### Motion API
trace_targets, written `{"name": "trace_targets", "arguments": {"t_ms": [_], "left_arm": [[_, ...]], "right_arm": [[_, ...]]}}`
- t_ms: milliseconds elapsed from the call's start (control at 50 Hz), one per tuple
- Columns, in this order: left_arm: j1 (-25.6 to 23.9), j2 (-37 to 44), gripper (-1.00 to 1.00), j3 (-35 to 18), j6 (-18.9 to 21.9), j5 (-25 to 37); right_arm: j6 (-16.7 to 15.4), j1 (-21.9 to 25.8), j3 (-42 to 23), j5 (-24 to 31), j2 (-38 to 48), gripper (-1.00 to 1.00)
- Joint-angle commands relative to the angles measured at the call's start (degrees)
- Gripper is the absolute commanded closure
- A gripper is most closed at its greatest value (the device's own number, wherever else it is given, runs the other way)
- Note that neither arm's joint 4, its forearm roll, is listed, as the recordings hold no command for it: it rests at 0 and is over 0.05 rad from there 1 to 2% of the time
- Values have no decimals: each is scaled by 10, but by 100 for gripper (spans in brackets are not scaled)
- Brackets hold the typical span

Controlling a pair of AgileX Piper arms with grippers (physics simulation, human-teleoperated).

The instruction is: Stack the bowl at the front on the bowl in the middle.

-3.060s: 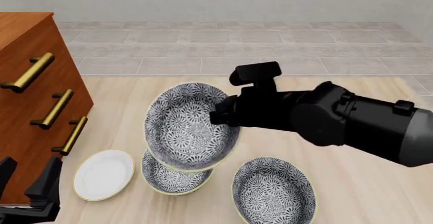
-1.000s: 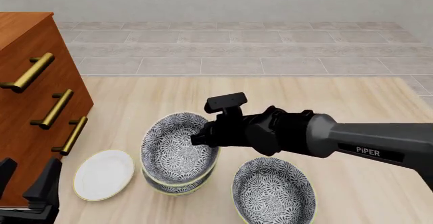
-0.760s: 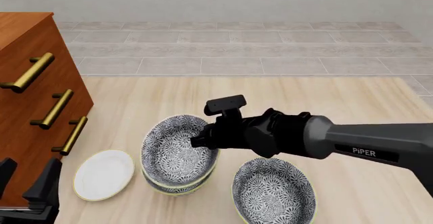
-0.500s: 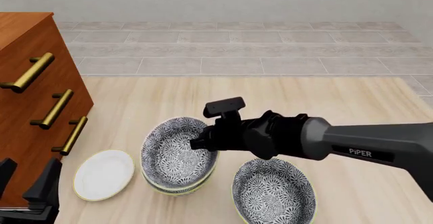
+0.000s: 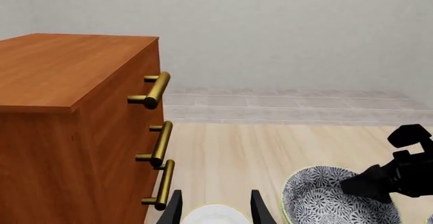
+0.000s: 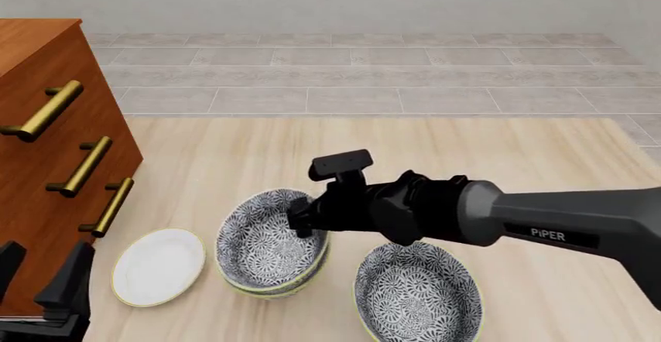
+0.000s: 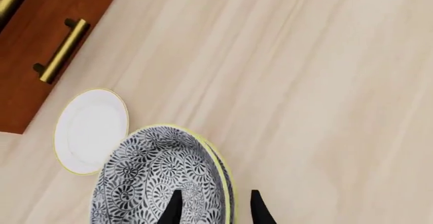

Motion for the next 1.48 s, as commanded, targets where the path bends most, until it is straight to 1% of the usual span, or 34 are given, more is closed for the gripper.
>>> {"name": "trace_targets", "arguments": {"t_ms": [20, 280, 400, 740, 840, 1040, 1260, 1480], "left_arm": [[0, 2, -100, 0, 0, -2], [-2, 0, -100, 0, 2, 1], [-2, -1, -100, 0, 1, 1], [-5, -6, -100, 0, 1, 6], [-6, -4, -100, 0, 0, 4], [-6, -9, -100, 0, 0, 8], [-8, -7, -100, 0, -1, 7], [-9, -4, -100, 0, -2, 6]], "right_arm": [[0, 2, 0, 0, -4, -100], [-5, -3, 3, -3, -8, -100], [-12, -4, 5, 3, -28, -100], [-36, -4, 23, 31, -133, -100], [-36, -2, 25, 44, -162, -100], [-48, -8, 27, 63, -219, -100], [-50, -10, 24, 88, -278, -100], [-60, -21, 21, 111, -338, -100]]}}
